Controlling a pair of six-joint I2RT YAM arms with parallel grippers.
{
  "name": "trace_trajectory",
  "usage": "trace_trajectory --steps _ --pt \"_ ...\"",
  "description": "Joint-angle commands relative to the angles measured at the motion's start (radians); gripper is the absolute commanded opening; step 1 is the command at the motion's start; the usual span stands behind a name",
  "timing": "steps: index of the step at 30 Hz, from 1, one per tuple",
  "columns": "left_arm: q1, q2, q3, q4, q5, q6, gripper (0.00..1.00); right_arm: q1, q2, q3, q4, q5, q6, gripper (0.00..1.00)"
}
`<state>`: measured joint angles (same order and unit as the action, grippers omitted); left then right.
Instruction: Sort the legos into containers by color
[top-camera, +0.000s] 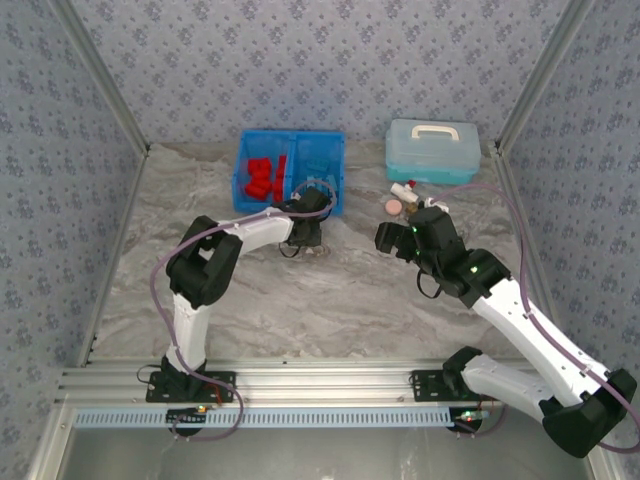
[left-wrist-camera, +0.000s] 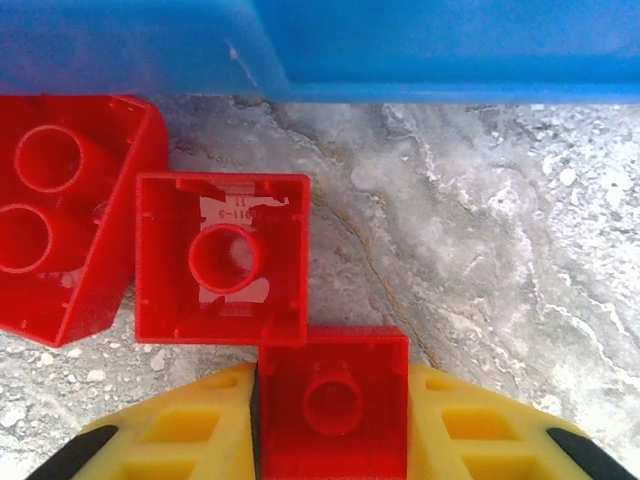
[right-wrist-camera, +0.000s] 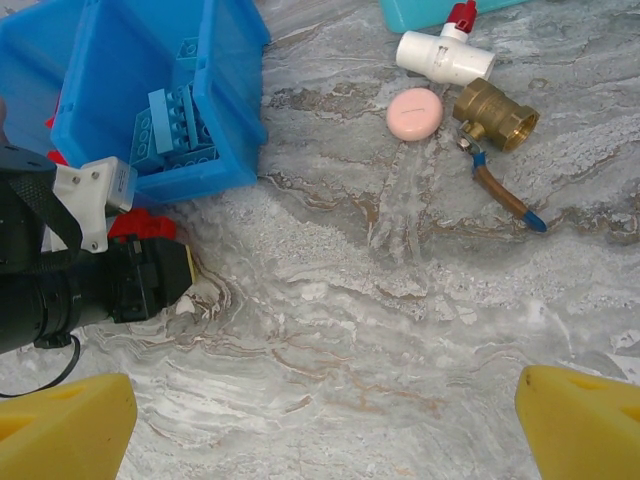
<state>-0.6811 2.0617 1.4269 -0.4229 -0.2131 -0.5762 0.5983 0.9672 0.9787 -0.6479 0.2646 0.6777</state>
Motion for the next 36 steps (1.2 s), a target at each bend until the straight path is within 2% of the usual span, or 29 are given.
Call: trace_trajectory --steps 1,4,7,11,17,25,28,30,33,36 --pt "-0.022 -0.094 -0.024 -0.026 0.017 0.004 0.31 0.006 0.007 0.000 -0.002 0.013 0.019 1.00" --pt "-0.031 -0.216 -0.054 -0.032 0.020 0.005 0.31 0.005 0.011 0.003 -0.002 0.010 0.020 1.00" --pt "-0.024 -0.331 -0.036 -0.063 -0.034 0.041 0.31 0.006 0.014 0.002 0.001 0.013 0.022 1.00" --pt "0.047 -0.372 0.075 -0.111 -0.054 0.120 0.31 0.007 0.022 0.001 0.014 0.007 0.023 1.00" --pt "0.221 -0.239 0.295 -0.158 0.004 0.177 0.31 0.009 0.024 0.008 0.013 -0.010 0.040 1.00" --pt "0.354 0.164 0.801 -0.401 0.127 0.159 0.32 0.013 -0.033 -0.006 -0.022 0.011 0.060 1.00" --pt "0.368 0.273 0.949 -0.450 0.144 0.149 0.37 0.015 -0.051 -0.009 -0.034 0.015 0.069 1.00" --pt "0.381 0.339 1.056 -0.509 0.182 0.126 0.45 0.016 -0.061 -0.009 -0.042 0.016 0.073 1.00" --pt "0.382 0.344 1.089 -0.522 0.211 0.115 0.56 0.018 -0.070 -0.009 -0.052 0.025 0.077 1.00" --pt "0.377 0.272 1.016 -0.470 0.221 0.113 0.60 0.019 -0.069 -0.013 -0.043 0.025 0.080 1.00"
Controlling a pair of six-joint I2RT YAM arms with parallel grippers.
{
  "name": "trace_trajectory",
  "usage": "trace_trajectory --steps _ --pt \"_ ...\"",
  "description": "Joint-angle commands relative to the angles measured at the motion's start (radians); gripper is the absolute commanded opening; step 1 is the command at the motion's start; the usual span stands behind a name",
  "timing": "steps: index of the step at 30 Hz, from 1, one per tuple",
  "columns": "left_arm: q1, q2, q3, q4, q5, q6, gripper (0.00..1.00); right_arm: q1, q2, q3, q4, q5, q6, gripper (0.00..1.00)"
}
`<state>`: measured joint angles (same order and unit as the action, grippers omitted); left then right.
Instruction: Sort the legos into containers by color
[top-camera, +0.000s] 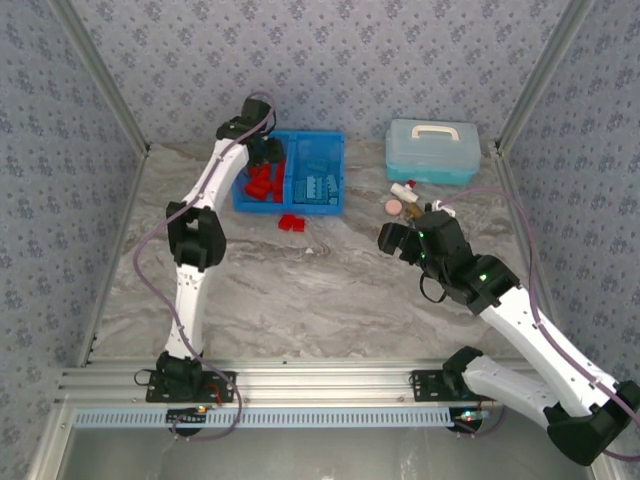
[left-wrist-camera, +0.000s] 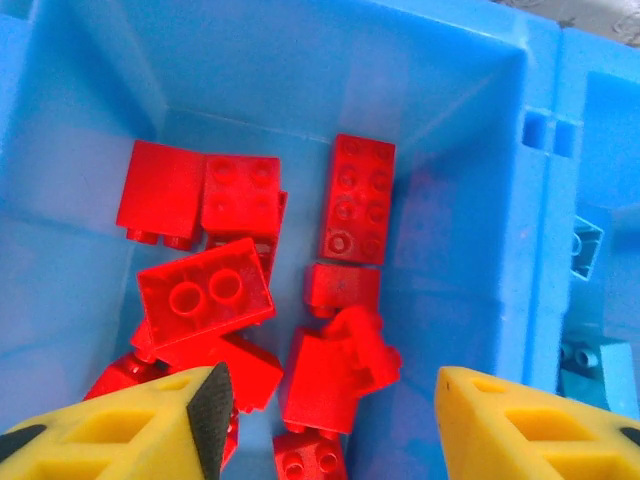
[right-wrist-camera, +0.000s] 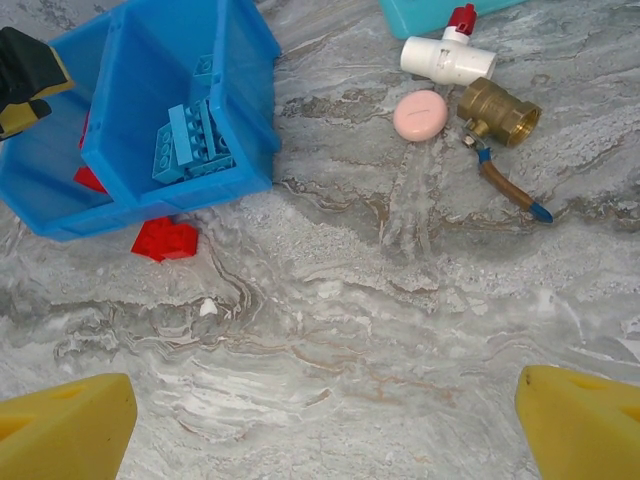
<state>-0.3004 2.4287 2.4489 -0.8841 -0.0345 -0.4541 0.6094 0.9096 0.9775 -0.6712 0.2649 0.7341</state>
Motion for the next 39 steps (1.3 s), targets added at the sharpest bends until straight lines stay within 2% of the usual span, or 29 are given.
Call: trace_trajectory --steps 1,5,11,15,18,23,26,35,39 --pt "-0.005 -0.120 -0.030 0.002 0.047 -0.012 0.60 0.009 -0.007 -0.014 -0.014 0.022 0.024 1.00" --pt "-0.014 -0.279 -0.158 0.056 0.073 -0.026 0.60 0.008 0.016 -0.013 0.001 0.012 0.024 1.00" --pt "-0.067 -0.656 -0.607 0.264 0.074 -0.061 0.60 0.009 0.050 -0.016 0.029 -0.006 0.032 1.00" --pt "-0.162 -0.877 -0.900 0.336 -0.027 -0.065 0.60 0.010 0.074 -0.013 0.047 -0.009 0.028 1.00" --pt "-0.248 -0.968 -1.064 0.357 -0.108 -0.087 0.60 0.010 0.098 -0.010 0.061 -0.017 0.028 1.00" --pt "-0.350 -0.947 -1.209 0.359 -0.138 -0.149 0.60 0.013 0.131 -0.001 0.066 -0.033 0.026 1.00" --pt "-0.367 -0.884 -1.249 0.392 -0.152 -0.149 0.60 0.018 0.133 0.004 0.056 -0.029 0.026 1.00" --pt "-0.370 -0.635 -1.165 0.471 -0.140 -0.077 0.59 0.022 0.090 -0.021 0.036 -0.006 0.039 1.00" --pt "-0.370 -0.539 -1.118 0.489 -0.185 -0.059 0.59 0.023 0.073 -0.025 0.024 -0.002 0.039 1.00"
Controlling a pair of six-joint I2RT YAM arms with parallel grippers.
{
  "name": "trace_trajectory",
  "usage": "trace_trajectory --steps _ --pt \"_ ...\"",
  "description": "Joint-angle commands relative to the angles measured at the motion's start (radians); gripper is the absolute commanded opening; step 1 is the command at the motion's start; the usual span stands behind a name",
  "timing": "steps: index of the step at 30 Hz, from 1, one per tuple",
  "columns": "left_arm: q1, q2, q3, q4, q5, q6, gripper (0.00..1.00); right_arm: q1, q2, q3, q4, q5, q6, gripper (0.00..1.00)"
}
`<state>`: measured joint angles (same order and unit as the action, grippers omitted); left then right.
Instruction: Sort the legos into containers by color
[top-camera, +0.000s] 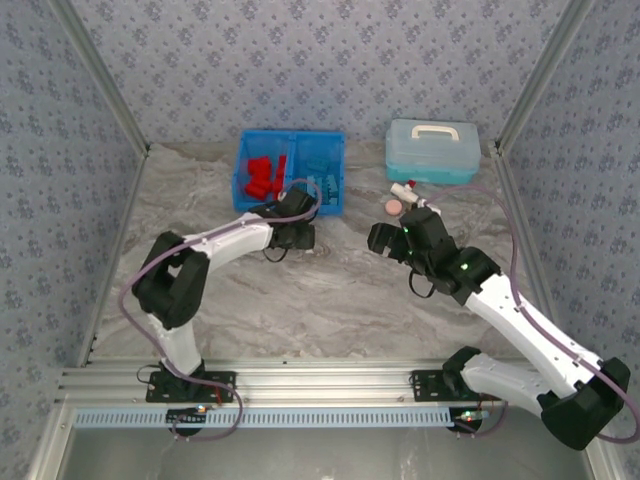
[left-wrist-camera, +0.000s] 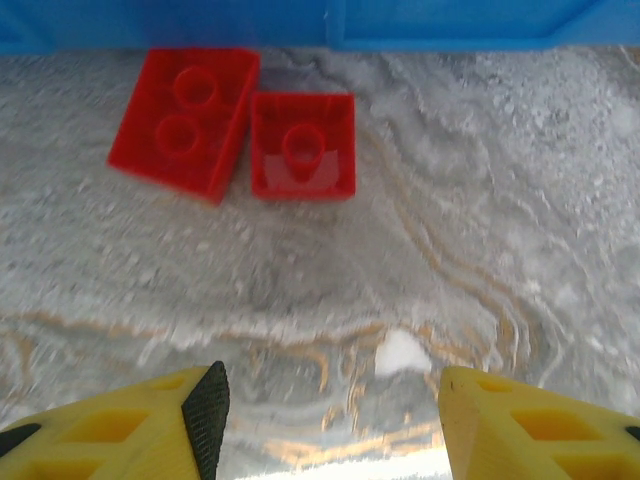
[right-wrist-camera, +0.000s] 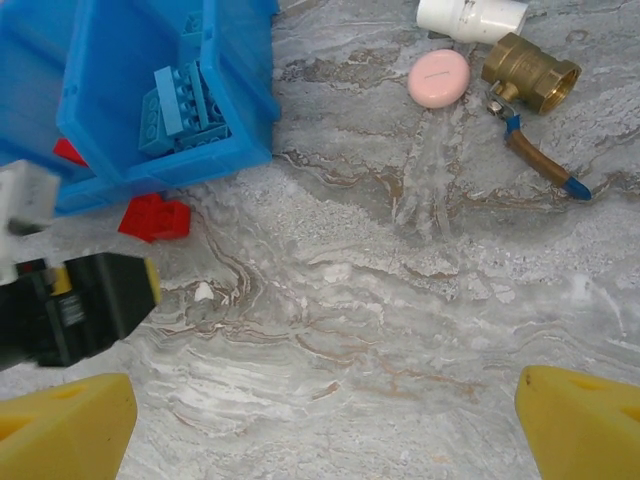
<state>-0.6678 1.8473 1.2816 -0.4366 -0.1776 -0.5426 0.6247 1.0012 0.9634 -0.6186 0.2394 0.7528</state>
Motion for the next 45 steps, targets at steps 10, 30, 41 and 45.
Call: trace_trajectory --steps 10,30,41,45 --pt "0.009 0.171 0.131 0.053 -0.103 0.065 0.59 0.004 -0.052 -0.020 -0.053 0.043 0.010 1.00" --pt "0.047 0.270 0.222 0.024 -0.092 0.072 0.38 -0.003 -0.062 -0.021 -0.078 0.041 0.006 1.00" --pt "0.013 0.052 0.108 0.051 -0.044 0.053 0.29 -0.003 -0.050 -0.026 -0.061 0.034 0.013 1.00" --pt "0.023 -0.101 0.128 0.018 -0.083 0.098 0.29 -0.004 -0.046 -0.032 -0.047 0.030 0.016 1.00"
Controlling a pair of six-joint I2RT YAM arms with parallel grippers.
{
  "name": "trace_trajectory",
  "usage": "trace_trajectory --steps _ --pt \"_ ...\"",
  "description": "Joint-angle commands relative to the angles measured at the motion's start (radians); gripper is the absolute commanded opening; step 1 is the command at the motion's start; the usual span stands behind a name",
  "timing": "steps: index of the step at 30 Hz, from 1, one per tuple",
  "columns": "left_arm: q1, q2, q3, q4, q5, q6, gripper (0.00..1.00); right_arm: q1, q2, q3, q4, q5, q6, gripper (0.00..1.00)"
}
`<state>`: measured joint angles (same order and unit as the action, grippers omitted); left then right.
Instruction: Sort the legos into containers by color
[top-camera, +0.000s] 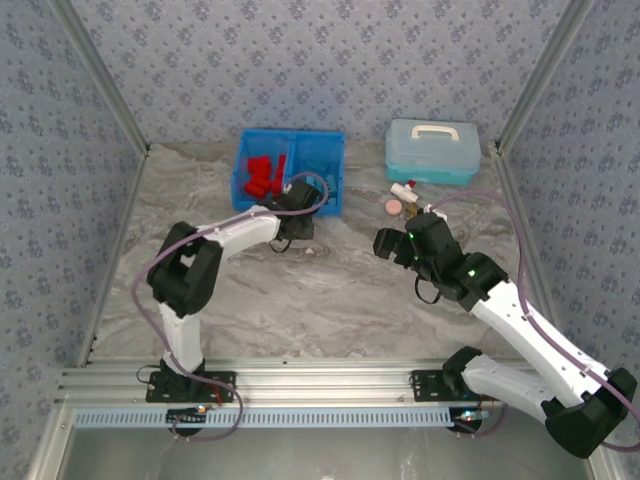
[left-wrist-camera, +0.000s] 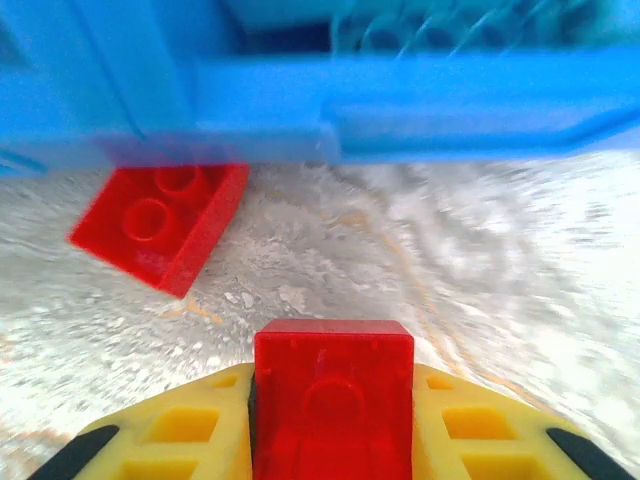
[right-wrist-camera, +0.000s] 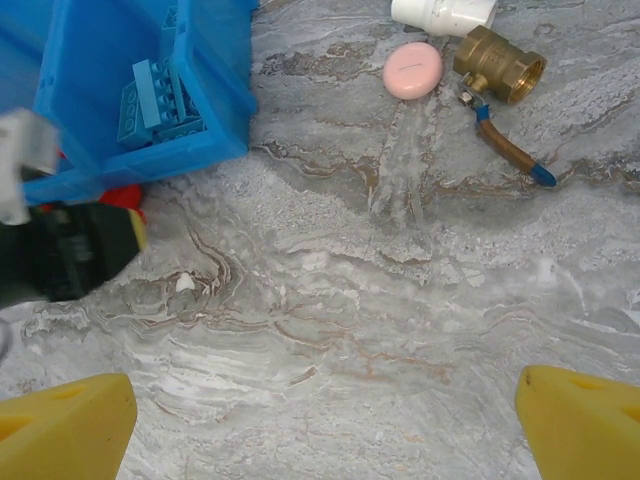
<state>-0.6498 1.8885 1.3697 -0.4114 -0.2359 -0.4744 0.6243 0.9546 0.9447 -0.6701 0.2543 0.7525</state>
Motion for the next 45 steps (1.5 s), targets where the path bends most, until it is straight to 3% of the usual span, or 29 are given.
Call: trace_trajectory --steps 1,8,13,22,29,33,35,41,45 --pt "0.016 -0.160 0.066 -0.027 -0.037 0.043 0.29 -0.004 0.004 -0.015 0.010 0.013 0.018 1.00" --pt "0.184 -0.089 0.298 -0.116 -0.053 0.131 0.31 0.003 0.005 -0.006 0.009 -0.001 0.024 1.00" --pt "0.301 0.135 0.543 -0.220 0.024 0.170 0.31 0.009 -0.026 -0.011 -0.013 0.016 0.031 1.00" --pt "0.346 0.497 1.053 -0.481 0.091 0.208 0.37 0.016 -0.073 -0.016 -0.044 0.047 0.044 1.00" --pt "0.349 0.548 1.188 -0.515 0.104 0.207 0.53 0.020 -0.073 -0.014 -0.043 0.047 0.048 1.00" --pt "0.345 0.472 1.169 -0.536 0.123 0.199 0.56 0.020 -0.065 -0.012 -0.033 0.049 0.042 1.00" --pt "0.339 0.379 1.072 -0.517 0.148 0.198 0.56 0.019 -0.053 -0.002 -0.030 0.051 0.036 1.00" --pt "0.310 -0.084 0.398 -0.168 0.246 0.237 0.58 0.019 0.001 0.021 -0.014 0.036 0.025 1.00" --pt "0.297 -0.305 0.080 -0.057 0.343 0.298 0.61 0.018 0.038 0.056 -0.023 0.027 0.002 1.00"
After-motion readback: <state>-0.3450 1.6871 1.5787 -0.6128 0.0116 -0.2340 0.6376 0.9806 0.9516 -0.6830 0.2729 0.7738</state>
